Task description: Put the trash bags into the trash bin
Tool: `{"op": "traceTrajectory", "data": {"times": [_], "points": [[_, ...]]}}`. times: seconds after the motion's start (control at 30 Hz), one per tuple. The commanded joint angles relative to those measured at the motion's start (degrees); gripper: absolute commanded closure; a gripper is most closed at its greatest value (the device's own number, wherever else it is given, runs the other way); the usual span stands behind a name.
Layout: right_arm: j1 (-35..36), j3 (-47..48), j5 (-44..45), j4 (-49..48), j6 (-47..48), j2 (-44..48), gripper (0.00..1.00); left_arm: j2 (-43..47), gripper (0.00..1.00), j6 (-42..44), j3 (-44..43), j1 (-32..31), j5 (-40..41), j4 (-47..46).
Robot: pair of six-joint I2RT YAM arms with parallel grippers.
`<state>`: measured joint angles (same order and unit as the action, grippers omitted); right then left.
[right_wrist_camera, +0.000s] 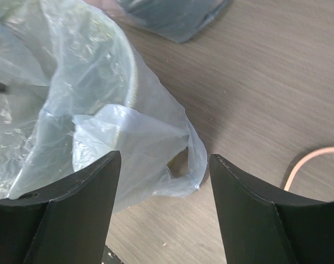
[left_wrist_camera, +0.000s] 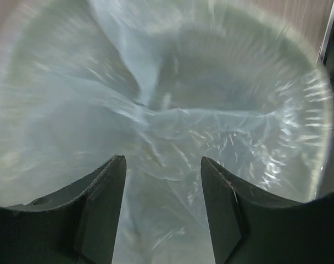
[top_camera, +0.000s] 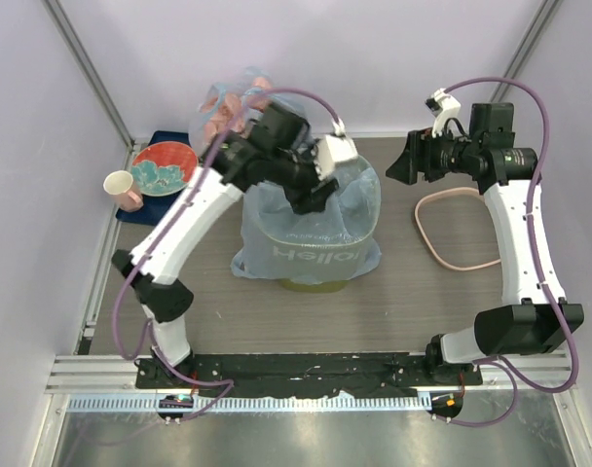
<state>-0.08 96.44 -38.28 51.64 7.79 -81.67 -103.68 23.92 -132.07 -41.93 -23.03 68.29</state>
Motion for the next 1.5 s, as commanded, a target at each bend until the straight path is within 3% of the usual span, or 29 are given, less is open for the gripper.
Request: {"op": "traceTrajectory", "data": {"times": [0.0,0.23,0.77,0.9,1.13,1.47], "points": [[-0.19,-1.52,4.70,0.57,-0.94,3.00,0.27,-3.80,0.39,4.99,7.42,-2.27,9.40,7.47],[-0.89,-1.17,6.55,1.54,-1.55,3.53,0.22,-11.62,0.41,6.31,9.81,-3.15,13.53,10.54],[-1.42,0.85,4.62,2.15,1.26,2.66,0.22,-15.76,0.44,7.10,29.85,-4.39,13.89,5.27],[-1.42,1.73,4.45,3.03,2.93,2.30,0.22,-15.16,0.43,7.02,26.79,-4.39,13.80,6.41],[-1.33,2.34,2.60,3.56,4.95,2.04,0.22,-13.40,0.34,7.01,11.07,-5.52,14.41,13.35],[-0.45,5.51,0.75,1.90,4.43,1.69,0.28,-7.86,0.30,9.73,5.43,-6.67,17.05,18.09]]}}
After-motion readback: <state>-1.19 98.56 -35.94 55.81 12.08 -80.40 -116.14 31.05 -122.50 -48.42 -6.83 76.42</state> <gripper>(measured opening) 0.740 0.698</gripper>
